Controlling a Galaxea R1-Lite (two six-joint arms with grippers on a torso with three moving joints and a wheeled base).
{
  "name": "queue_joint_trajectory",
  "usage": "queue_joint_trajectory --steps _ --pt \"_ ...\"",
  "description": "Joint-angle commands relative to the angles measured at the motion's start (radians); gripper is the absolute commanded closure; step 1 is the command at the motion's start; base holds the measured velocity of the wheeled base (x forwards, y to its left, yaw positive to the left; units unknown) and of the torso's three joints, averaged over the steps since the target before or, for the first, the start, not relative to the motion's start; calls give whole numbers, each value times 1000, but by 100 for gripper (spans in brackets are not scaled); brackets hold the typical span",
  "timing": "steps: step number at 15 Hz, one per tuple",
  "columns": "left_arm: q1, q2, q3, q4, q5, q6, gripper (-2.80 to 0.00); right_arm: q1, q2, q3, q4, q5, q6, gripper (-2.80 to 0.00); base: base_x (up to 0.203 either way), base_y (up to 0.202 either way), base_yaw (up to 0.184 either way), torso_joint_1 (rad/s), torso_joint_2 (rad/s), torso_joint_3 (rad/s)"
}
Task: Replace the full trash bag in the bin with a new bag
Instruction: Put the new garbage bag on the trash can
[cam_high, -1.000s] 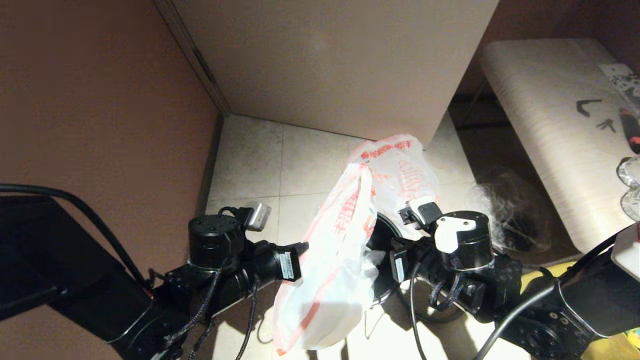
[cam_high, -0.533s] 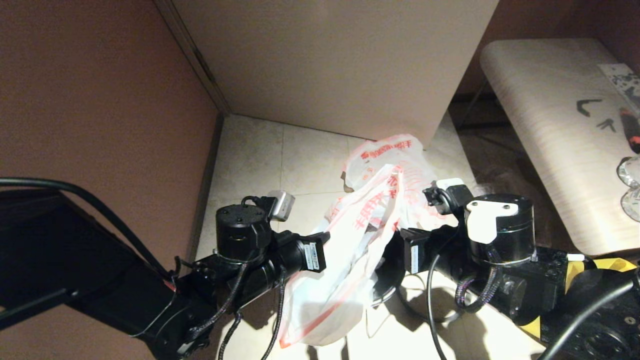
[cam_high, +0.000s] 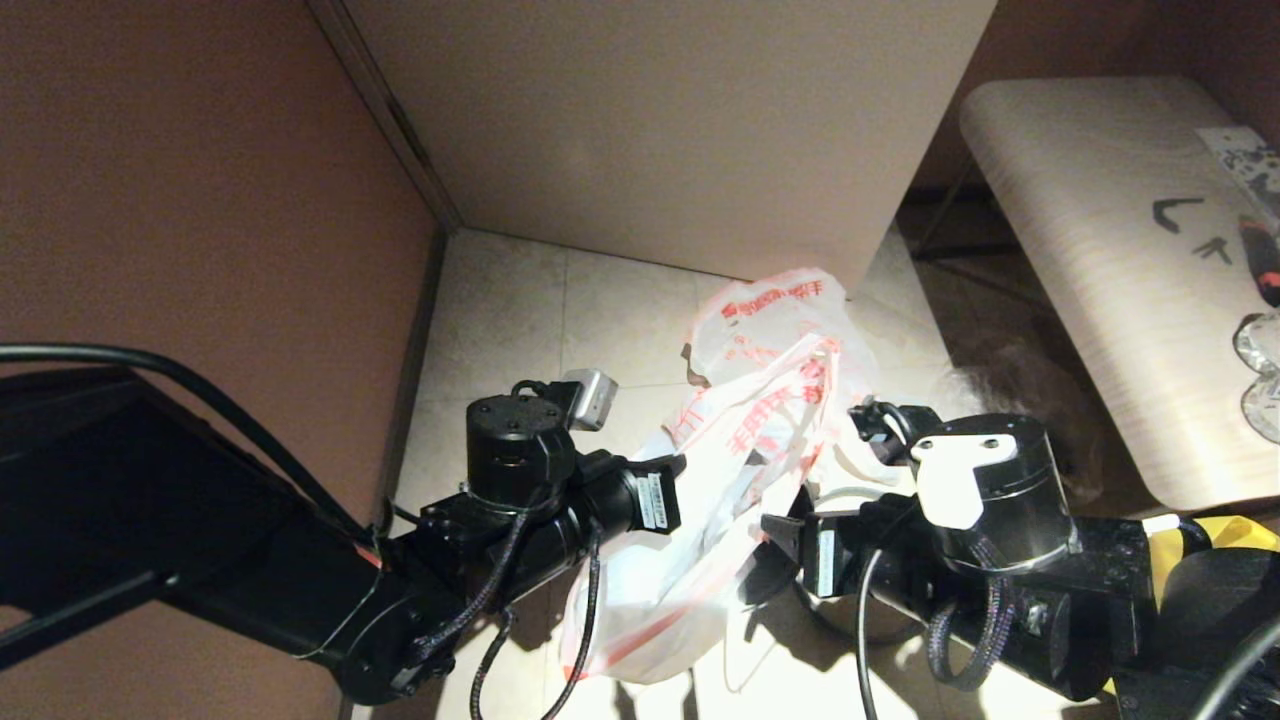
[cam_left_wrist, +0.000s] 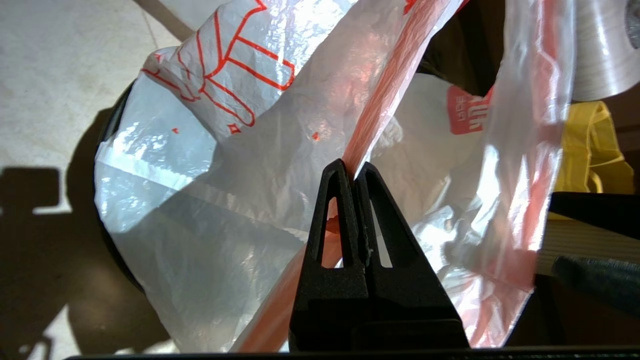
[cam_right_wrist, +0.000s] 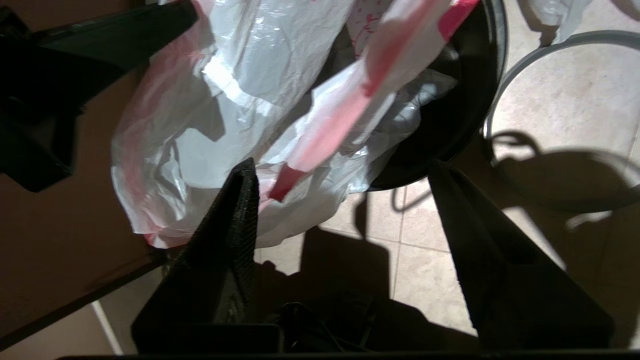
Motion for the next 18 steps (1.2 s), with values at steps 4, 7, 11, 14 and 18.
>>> queue_joint_trajectory --steps 4,7,11,14,18 --pt "-4 9 -7 -6 8 -6 0 27 16 -40 80 21 86 -280 0 0 0 0 0 0" --pt "-5 5 -21 -7 8 -36 0 31 92 -85 111 35 131 -280 0 0 0 0 0 0" --pt "-4 -1 -18 -10 8 -50 0 33 214 -167 113 27 154 -280 0 0 0 0 0 0" --pt "-5 -18 -18 -10 7 -54 0 34 277 -195 115 23 174 0 0 0 0 0 0 0" --pt "-2 -24 -16 -9 8 -55 0 27 315 -208 115 17 172 0 0 0 0 0 0 0"
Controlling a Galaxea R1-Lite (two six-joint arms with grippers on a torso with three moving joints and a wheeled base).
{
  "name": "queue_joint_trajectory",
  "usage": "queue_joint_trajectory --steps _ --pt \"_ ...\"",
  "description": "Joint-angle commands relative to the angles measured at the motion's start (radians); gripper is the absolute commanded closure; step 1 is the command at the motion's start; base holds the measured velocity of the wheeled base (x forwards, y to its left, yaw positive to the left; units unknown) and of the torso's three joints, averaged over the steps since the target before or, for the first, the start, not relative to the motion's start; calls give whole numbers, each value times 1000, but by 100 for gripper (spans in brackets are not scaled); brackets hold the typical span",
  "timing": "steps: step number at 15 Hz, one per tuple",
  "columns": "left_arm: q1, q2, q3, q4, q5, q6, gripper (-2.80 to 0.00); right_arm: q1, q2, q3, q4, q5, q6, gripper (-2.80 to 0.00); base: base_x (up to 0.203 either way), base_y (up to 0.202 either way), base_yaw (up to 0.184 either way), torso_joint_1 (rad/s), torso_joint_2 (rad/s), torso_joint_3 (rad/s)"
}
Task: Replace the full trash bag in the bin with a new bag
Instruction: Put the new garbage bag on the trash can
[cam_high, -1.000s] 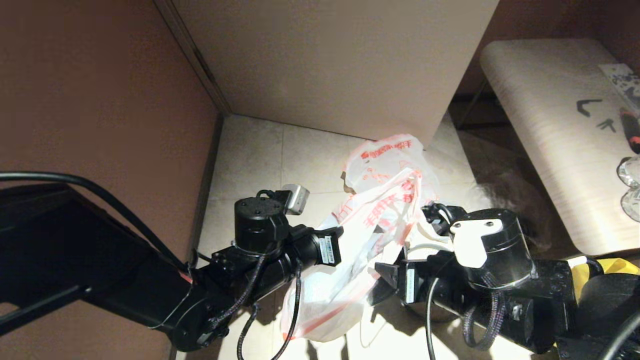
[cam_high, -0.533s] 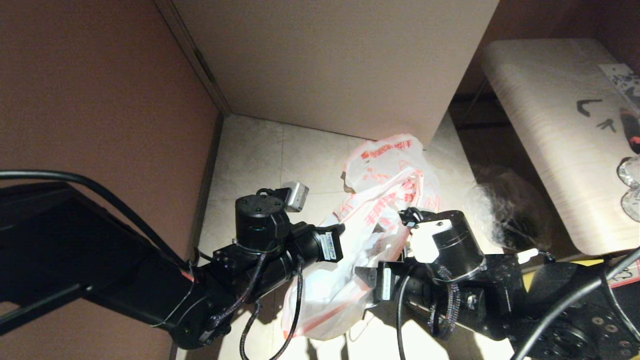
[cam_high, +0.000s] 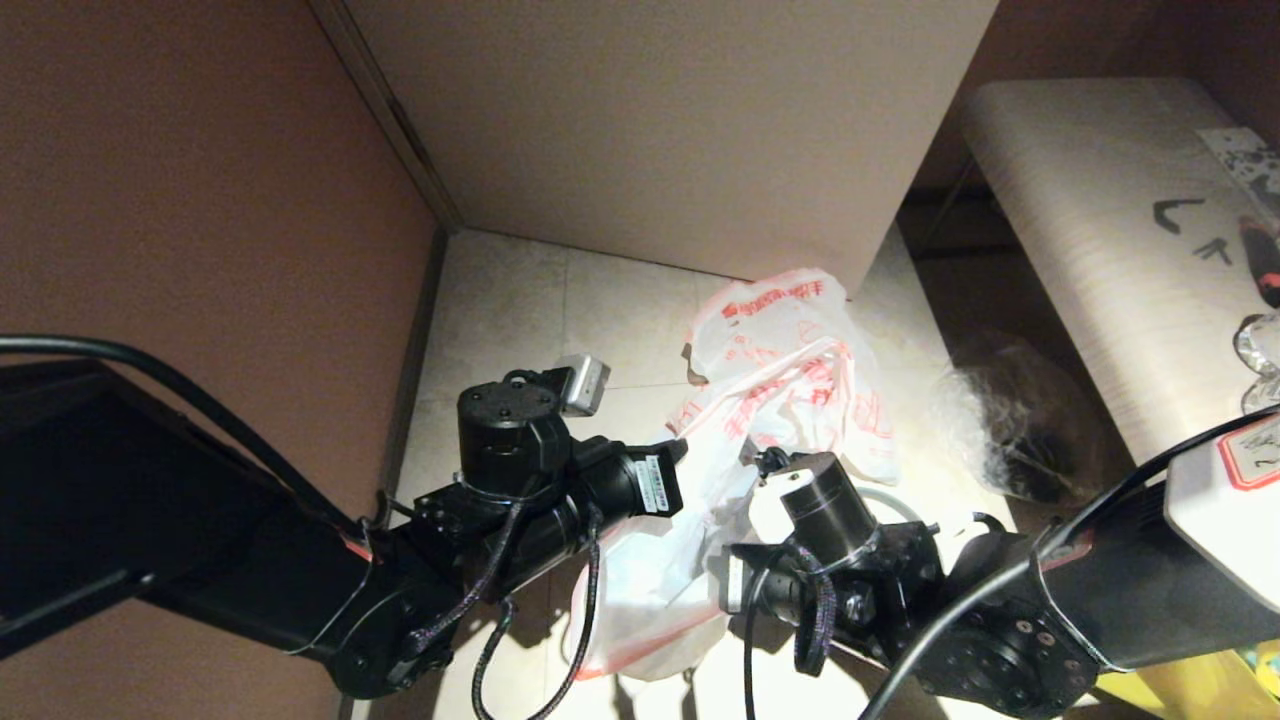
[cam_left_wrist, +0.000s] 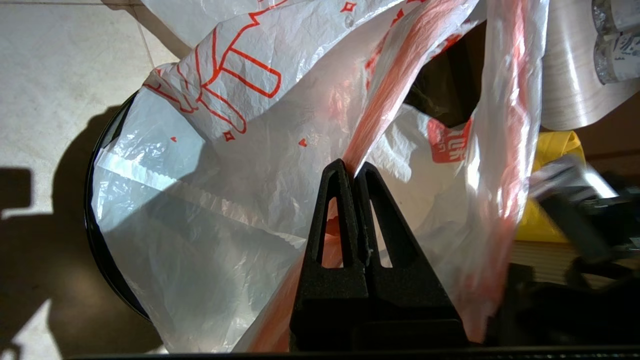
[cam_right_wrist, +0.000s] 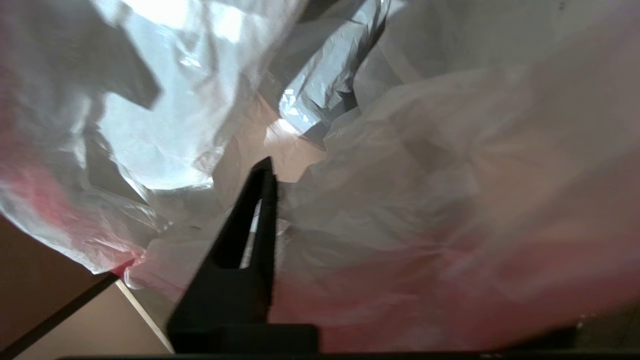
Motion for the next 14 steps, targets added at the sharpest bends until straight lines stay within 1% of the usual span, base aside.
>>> queue_joint_trajectory --steps 1,3,5,7,9,11,14 --pt "3 -4 2 -6 1 -13 0 -14 25 -2 -1 -2 1 0 0 0 0 0 0 0" --pt "20 0 2 -6 1 -25 0 -34 13 13 13 -2 -7 0 0 0 0 0 0 0" --pt "65 11 2 -6 -2 -26 0 -61 -3 30 52 -2 -12 0 0 0 0 0 0 0" --pt "96 68 -19 -10 -1 -23 0 -161 1 31 64 -3 -37 0 0 0 0 0 0 0" --pt "132 83 -48 -10 0 -21 0 -241 24 20 32 0 -95 0 0 0 0 0 0 0" --pt "125 82 8 -13 0 -20 0 -250 48 59 -20 0 -117 0 0 0 0 0 0 0" --pt "111 92 153 -54 2 -4 0 -239 107 124 -73 -1 -118 0 0 0 0 0 0 0"
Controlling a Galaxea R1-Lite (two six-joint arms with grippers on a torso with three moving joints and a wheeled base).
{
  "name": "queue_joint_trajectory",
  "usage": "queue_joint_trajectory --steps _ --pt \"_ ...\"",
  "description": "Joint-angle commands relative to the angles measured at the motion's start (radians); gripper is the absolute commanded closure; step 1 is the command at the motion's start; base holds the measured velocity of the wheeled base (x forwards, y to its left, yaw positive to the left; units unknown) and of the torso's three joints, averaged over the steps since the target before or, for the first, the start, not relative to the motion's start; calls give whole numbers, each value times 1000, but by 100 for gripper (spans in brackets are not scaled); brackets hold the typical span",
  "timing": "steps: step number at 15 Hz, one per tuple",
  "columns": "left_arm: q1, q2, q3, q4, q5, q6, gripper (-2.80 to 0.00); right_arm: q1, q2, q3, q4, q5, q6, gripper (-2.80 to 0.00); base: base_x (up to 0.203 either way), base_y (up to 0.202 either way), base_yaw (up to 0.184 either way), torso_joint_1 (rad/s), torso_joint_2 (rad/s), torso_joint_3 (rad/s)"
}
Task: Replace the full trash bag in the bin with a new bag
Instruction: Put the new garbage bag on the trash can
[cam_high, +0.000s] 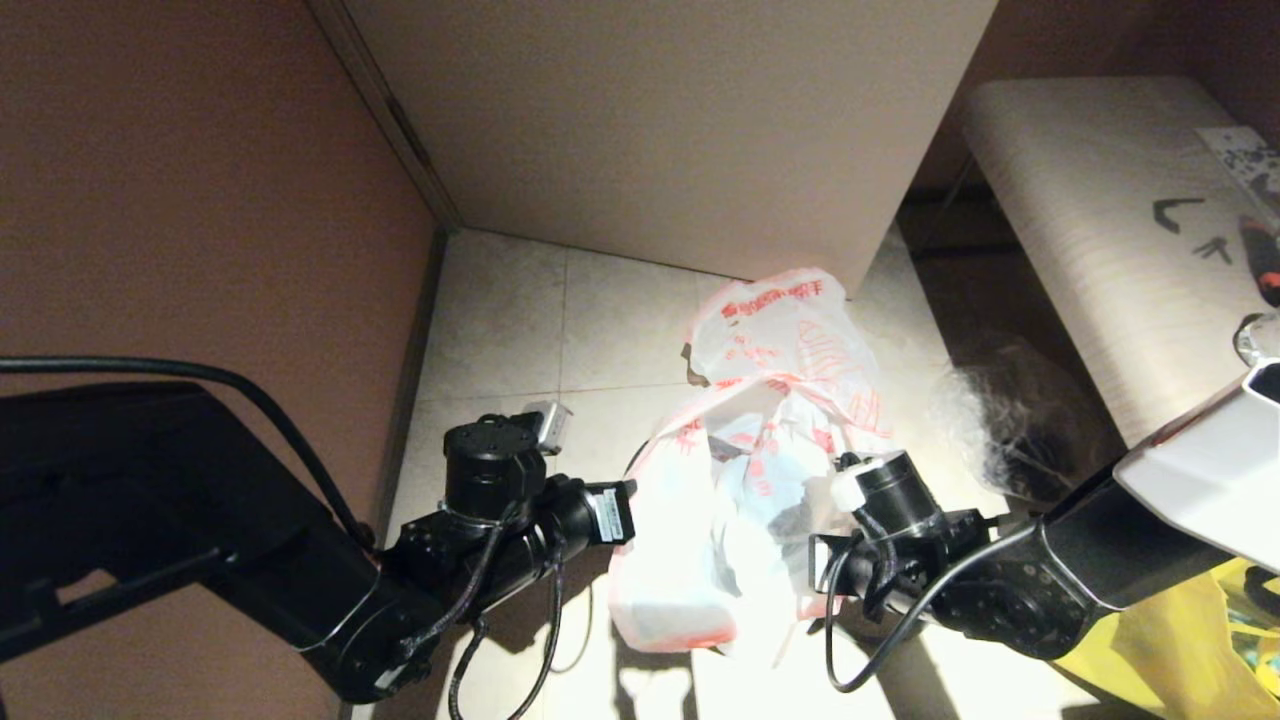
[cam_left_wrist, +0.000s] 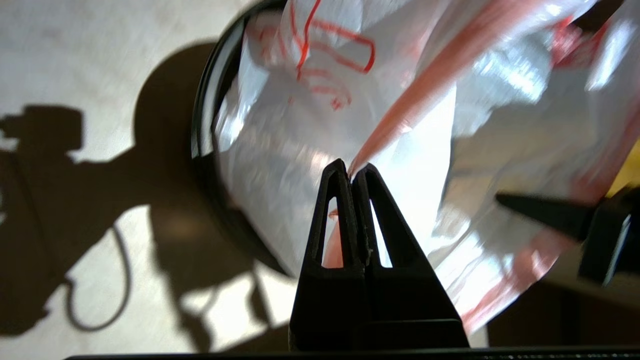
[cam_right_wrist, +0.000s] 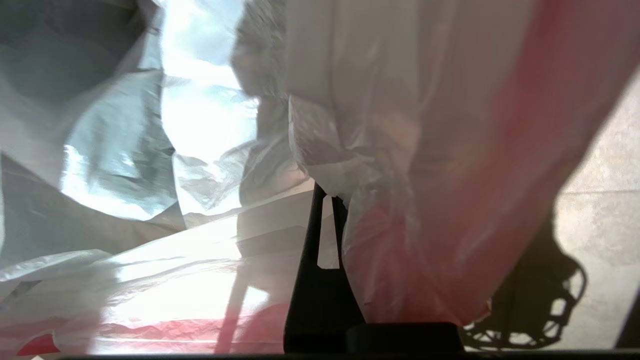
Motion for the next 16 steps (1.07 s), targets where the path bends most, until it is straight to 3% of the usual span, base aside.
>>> queue_joint_trajectory --steps 1,7,11,16 --pt "-3 40 61 -24 1 7 0 2 66 23 -31 -3 3 0 0 0 0 0 0 0" --pt "41 319 31 -227 17 132 0 -41 241 -33 -141 -16 -59 0 0 0 0 0 0 0" --pt "68 376 9 -244 46 186 0 -89 291 -98 -144 -16 -103 0 0 0 0 0 0 0" --pt "83 408 2 -262 84 246 0 -91 331 -157 -151 -16 -112 0 0 0 0 0 0 0"
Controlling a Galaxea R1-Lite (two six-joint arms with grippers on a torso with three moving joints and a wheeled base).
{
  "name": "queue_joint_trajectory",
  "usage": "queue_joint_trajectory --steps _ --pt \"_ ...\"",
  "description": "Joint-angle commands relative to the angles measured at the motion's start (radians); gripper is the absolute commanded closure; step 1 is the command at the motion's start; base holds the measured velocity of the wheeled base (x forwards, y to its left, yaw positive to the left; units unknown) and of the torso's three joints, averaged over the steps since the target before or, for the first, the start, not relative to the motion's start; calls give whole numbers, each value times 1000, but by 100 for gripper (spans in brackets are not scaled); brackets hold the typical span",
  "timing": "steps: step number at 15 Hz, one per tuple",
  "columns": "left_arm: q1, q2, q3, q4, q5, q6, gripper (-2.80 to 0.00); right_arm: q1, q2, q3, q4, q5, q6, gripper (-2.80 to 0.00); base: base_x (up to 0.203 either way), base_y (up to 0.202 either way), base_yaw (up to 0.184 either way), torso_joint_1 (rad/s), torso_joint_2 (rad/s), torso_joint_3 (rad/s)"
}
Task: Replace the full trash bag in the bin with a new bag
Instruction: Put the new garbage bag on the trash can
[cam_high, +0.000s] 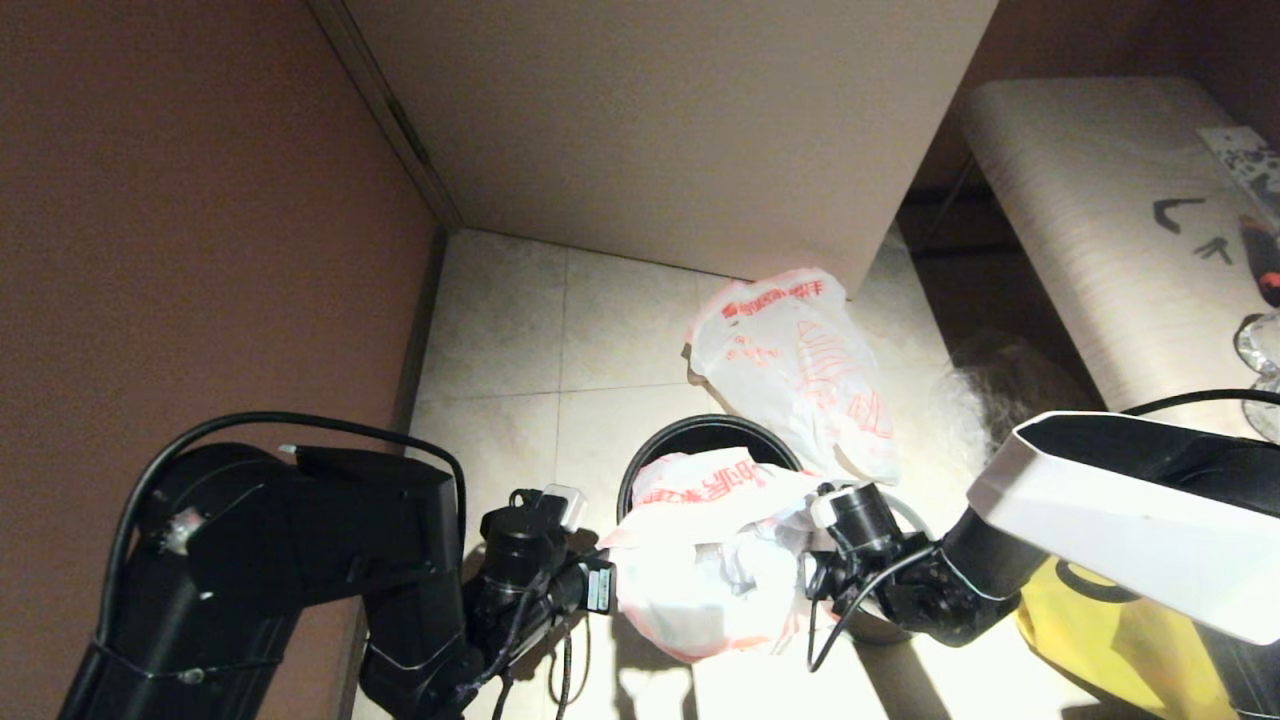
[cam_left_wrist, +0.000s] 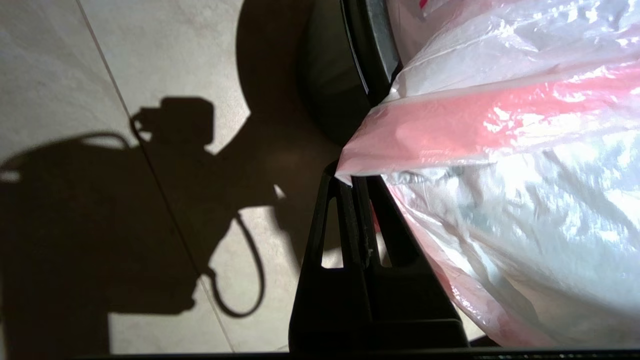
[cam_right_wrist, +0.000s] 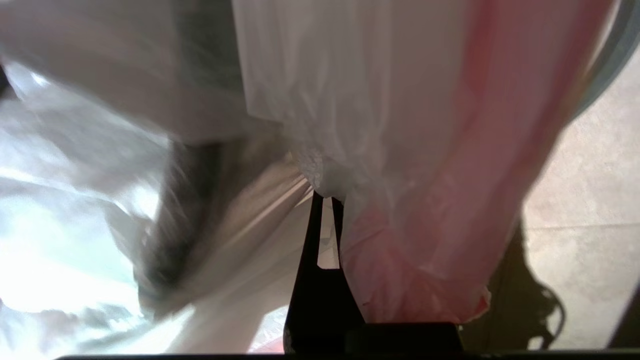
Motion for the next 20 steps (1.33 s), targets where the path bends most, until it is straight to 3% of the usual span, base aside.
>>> queue_joint_trajectory --steps 1,6,14,20 --pt "4 38 -33 -5 5 8 0 0 30 -41 -4 -1 -5 0 0 0 0 0 0 0" --pt "28 54 -39 -9 14 47 0 16 94 -187 5 1 -80 0 0 0 0 0 0 0" --pt "157 37 51 -94 13 50 0 129 102 -314 16 18 -144 0 0 0 0 0 0 0" --pt "104 -12 64 -84 14 98 0 109 65 -137 3 -5 -189 0 0 0 0 0 0 0"
